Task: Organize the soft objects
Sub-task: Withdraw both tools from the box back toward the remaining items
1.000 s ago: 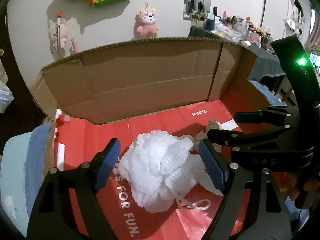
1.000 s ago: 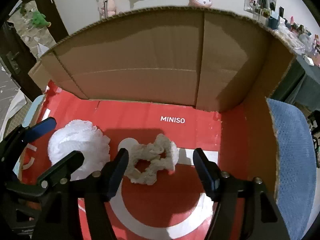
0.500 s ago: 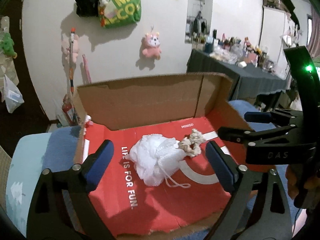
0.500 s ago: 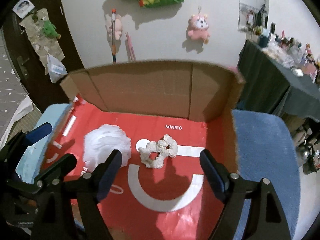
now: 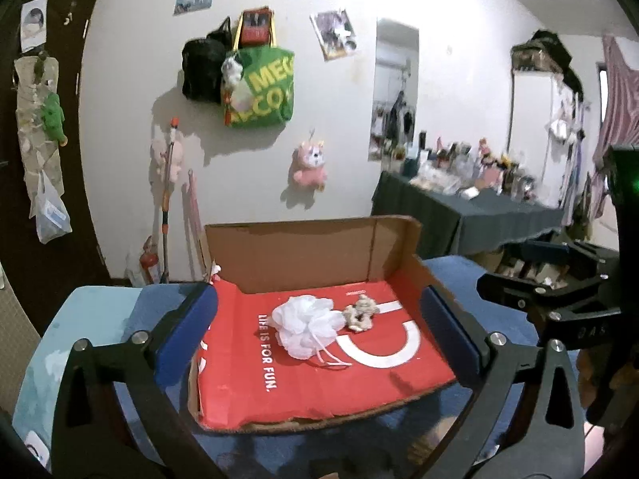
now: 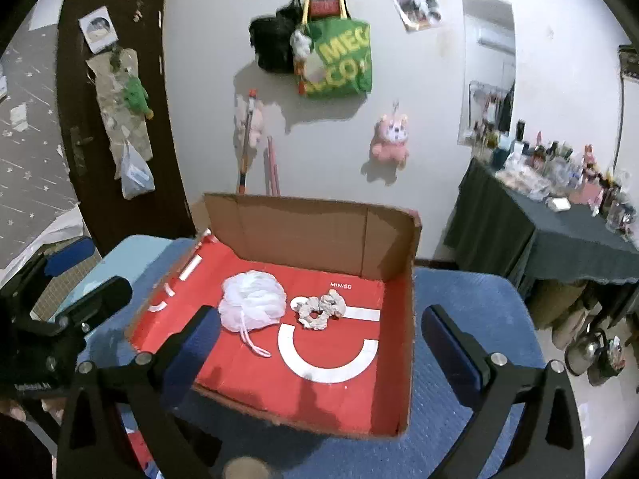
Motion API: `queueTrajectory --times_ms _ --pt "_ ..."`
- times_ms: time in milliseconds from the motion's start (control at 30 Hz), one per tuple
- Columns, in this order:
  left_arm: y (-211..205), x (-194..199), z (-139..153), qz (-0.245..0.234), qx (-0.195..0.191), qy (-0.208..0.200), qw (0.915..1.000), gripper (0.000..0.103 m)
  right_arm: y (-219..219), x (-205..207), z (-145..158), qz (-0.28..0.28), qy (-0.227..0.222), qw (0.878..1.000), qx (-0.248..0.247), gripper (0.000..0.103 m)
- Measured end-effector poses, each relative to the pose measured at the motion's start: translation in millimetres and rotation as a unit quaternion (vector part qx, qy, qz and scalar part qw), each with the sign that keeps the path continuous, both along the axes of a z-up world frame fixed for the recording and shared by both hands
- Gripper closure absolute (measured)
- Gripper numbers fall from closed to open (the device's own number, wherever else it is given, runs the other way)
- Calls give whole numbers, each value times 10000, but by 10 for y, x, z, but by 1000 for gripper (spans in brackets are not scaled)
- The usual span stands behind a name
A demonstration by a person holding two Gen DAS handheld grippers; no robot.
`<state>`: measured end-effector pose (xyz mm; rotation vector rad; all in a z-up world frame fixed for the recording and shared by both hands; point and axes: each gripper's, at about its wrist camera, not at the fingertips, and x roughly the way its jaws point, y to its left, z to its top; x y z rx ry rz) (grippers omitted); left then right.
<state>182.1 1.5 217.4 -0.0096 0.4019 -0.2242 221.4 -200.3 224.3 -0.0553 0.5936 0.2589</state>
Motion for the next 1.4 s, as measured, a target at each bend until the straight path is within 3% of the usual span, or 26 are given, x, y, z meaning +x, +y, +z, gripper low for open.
queueTrajectory --times_ms 400,700,1000,1400 --pt "15 -1148 72 -54 -141 -939 9955 0 -88 -1261 64 150 -1048 9941 213 0" --pt "-33 -1756 -242 -70 -162 -1084 9940 0 -116 -1944 -265 36 -1346 9907 185 0" --pt "-30 -1944 -751 141 -266 -734 9968 0 -93 -2249 -774 -319 -1339 9905 -27 0" --pt "-14 -1771 -1394 228 -172 171 9994 0 -72 -2062 -1473 -461 -529 9975 -11 0"
